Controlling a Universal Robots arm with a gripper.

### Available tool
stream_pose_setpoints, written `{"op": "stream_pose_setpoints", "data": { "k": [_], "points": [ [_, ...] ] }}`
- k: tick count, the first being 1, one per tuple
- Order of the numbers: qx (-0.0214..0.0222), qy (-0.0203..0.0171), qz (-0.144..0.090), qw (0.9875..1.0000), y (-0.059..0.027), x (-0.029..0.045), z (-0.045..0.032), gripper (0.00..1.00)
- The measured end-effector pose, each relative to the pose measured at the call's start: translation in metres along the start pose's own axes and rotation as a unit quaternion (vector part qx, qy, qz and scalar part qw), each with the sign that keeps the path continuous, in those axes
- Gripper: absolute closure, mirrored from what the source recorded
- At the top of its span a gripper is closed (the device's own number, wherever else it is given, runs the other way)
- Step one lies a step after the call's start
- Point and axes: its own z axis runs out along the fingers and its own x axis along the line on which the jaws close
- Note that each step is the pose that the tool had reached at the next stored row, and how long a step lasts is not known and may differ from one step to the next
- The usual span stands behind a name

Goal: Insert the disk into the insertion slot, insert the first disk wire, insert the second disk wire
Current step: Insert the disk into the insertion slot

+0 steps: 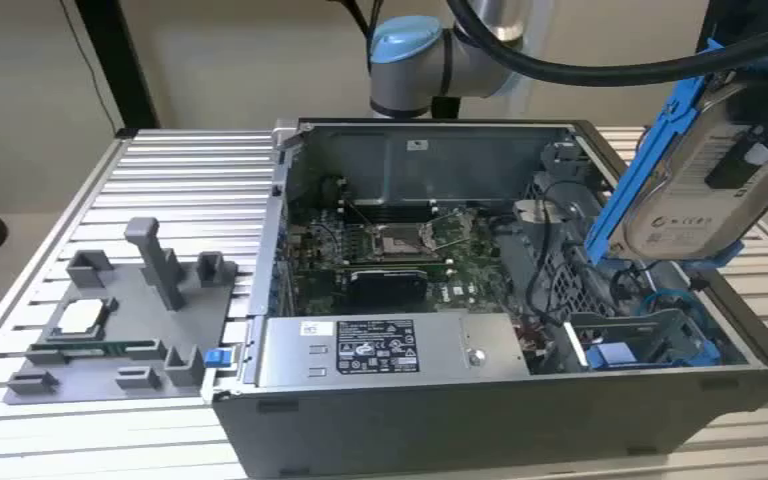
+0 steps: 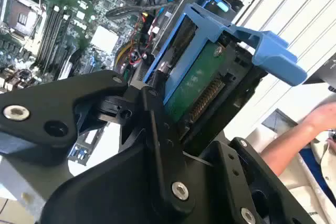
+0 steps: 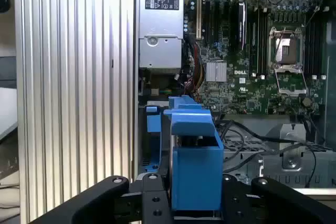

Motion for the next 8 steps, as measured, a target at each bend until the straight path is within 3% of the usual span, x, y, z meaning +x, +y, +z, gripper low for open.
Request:
{"op": "stream_pose_setpoints", "data": {
  "k": [8],
  "points": [
    [0.0000, -0.0017, 0.000, 1.0000, 0.0000, 0.0000, 0.0000, 1.00]
  ]
}}
